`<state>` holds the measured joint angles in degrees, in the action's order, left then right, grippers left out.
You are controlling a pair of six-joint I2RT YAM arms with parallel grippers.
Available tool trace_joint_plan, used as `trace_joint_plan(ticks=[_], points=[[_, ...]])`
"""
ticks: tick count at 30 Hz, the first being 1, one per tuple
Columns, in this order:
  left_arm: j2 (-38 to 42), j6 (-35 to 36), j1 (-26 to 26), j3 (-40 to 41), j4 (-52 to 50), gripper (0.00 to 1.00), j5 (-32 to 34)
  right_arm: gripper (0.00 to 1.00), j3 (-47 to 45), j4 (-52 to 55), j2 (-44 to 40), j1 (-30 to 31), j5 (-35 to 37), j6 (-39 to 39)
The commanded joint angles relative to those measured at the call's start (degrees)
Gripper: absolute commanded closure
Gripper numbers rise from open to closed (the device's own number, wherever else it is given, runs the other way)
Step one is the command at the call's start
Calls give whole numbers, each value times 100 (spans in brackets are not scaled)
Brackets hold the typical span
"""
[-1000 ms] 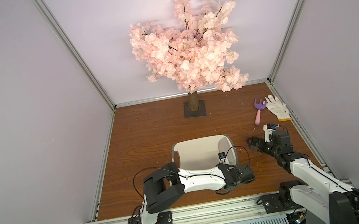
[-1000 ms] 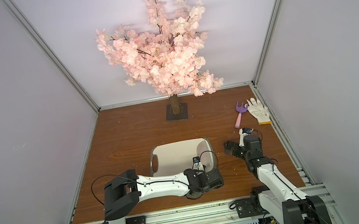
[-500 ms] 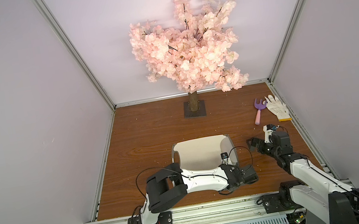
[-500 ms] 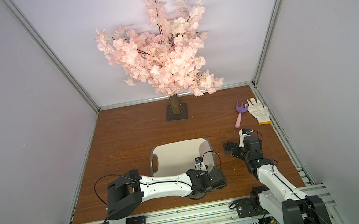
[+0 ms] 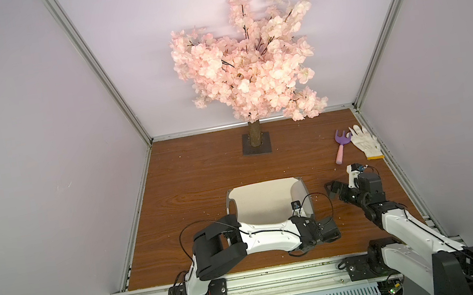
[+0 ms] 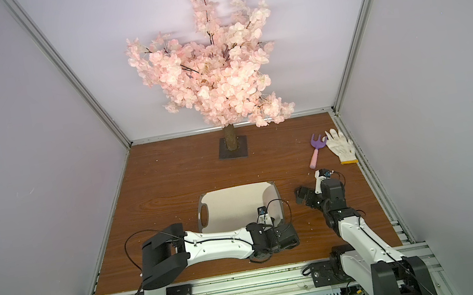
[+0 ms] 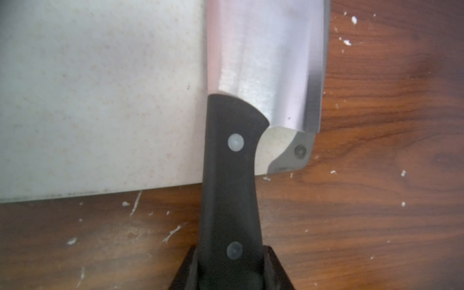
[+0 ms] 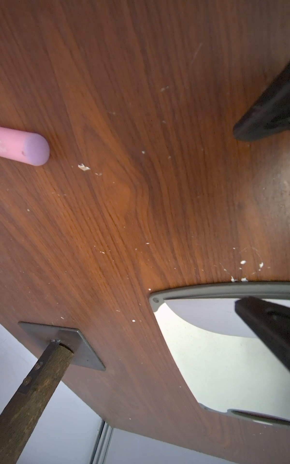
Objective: Align the knife with the edge of the cutting board
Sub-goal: Adjust the knife at the edge of the cutting board.
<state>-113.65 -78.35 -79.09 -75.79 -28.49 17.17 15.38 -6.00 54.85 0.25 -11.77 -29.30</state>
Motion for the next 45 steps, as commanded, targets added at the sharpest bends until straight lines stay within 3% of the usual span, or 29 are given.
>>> trace_joint_plan(ticks=[1,25,45], points=[[-247,24,-71,26,-175,67,-114,1,-35,-110,-25,-25,-108,40],[-215,165,-124,126,-179,57,-161,1,-35,-148,21,-20,-99,52],[-272,276,-142,231,-174,64,-231,1,-35,-161,54,-25,-97,62]])
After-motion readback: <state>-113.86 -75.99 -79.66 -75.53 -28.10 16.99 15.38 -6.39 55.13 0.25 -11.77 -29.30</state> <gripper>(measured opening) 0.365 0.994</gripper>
